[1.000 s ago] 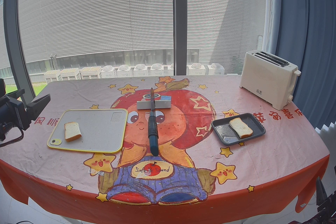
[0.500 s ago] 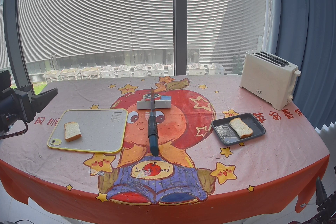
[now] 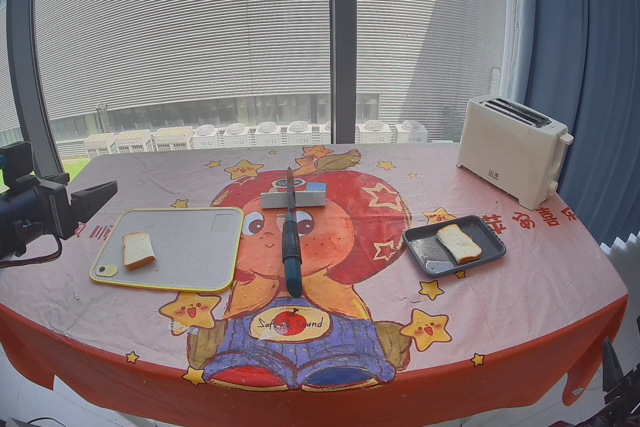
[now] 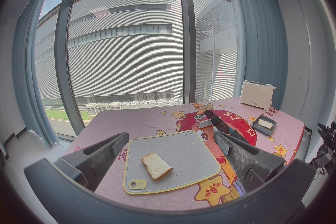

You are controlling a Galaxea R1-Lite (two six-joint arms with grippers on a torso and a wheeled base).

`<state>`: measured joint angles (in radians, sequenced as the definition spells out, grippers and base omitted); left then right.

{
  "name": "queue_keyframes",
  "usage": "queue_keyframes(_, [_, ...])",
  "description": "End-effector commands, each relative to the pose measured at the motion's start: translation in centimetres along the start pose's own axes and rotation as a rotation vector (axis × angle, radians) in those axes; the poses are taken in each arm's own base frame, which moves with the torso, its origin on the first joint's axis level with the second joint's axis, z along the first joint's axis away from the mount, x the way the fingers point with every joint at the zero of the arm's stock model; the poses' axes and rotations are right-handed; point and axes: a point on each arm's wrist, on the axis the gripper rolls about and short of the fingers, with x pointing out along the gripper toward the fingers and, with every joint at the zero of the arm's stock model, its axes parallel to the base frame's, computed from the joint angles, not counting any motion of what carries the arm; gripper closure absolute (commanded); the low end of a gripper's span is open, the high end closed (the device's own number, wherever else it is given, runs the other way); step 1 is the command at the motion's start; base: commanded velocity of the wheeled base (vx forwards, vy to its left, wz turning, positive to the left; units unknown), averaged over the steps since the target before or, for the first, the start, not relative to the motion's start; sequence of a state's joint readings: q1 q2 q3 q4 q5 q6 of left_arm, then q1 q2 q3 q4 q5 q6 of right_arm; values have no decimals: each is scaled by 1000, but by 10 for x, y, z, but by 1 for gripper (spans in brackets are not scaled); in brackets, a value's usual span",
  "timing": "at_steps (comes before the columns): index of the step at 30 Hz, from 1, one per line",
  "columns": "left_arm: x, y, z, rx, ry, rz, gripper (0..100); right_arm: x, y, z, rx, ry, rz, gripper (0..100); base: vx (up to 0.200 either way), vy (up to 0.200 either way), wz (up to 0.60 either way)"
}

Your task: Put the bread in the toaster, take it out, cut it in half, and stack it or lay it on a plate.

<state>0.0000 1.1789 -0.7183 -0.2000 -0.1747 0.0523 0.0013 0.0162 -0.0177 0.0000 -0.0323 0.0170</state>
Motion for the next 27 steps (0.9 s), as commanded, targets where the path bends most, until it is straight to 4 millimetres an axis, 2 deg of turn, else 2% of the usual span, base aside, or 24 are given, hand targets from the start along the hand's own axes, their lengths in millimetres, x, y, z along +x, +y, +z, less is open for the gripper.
queue_keyframes(1, [12, 2, -3, -10, 37, 7, 0, 0, 0, -5, 0, 0, 0, 0, 0, 0, 0])
queue_keyframes(9, [35, 14, -8, -36, 100, 41, 0, 0, 0, -5, 0, 0, 0, 0, 0, 0, 0])
queue_keyframes(16, [40, 16, -7, -41, 107, 54, 0, 0, 0, -5, 0, 0, 0, 0, 0, 0, 0])
queue_keyframes(24, [53, 22, -7, -64, 132, 76, 0, 0, 0, -5, 0, 0, 0, 0, 0, 0, 0])
queue_keyframes(27, [64, 25, -10, -89, 159, 81, 0, 0, 0, -5, 0, 0, 0, 0, 0, 0, 0])
